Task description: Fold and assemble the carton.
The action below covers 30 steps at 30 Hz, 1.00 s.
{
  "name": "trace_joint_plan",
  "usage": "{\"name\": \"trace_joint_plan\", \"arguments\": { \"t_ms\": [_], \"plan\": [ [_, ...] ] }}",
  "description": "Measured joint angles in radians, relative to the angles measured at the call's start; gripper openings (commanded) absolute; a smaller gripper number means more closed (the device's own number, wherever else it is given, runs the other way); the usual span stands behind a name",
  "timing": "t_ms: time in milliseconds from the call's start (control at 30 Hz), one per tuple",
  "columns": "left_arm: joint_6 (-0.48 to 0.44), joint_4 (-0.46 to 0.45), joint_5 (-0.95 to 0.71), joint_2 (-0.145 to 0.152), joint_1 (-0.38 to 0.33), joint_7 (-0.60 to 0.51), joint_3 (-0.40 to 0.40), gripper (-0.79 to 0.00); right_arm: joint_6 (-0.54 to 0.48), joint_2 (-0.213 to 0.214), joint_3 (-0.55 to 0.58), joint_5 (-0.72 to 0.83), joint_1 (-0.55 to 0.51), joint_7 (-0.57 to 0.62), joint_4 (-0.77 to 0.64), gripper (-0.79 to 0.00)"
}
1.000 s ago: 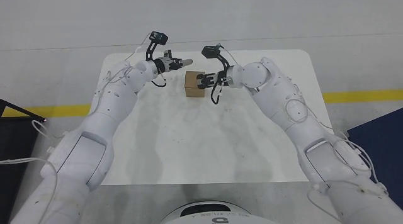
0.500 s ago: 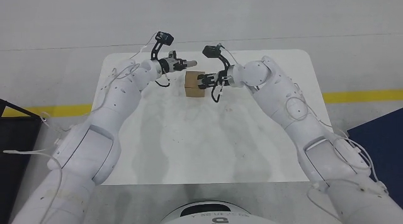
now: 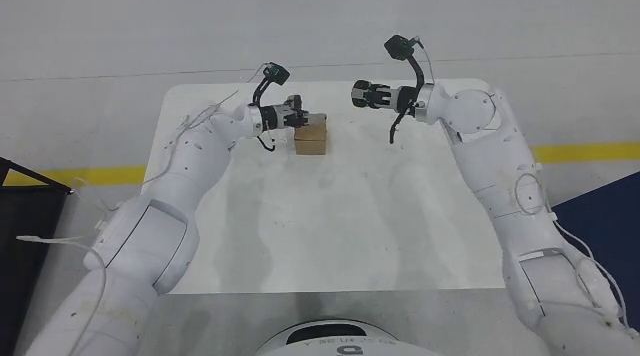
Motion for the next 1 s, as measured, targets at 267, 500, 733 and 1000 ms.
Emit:
{"name": "trace_joint_plan", "arguments": {
  "t_ms": [267, 500, 733, 1000],
  "plan": [
    [-0.027, -0.042, -0.401, -0.027, 0.067, -0.342, -0.066, 0.000, 0.072, 0.040, 0.155, 0.005, -0.167, 0.009, -0.242, -0.785],
    [0.097, -0.151, -0.603, -0.037, 0.127, -0.492, -0.019, 0.000, 0.077, 0.056, 0.203, 0.047, -0.224, 0.025, -0.325, -0.785],
    [0.004, -0.150, -0.650, 0.039, 0.095, -0.400, -0.040, 0.000, -0.022, 0.065, 0.180, 0.174, -0.203, 0.168, -0.304, -0.785],
    [-0.029, -0.400, -0.512, 0.235, 0.167, -0.365, -0.254, 0.000, -0.127, 0.069, 0.071, 0.228, -0.141, 0.342, -0.180, -0.785]
  ]
}}
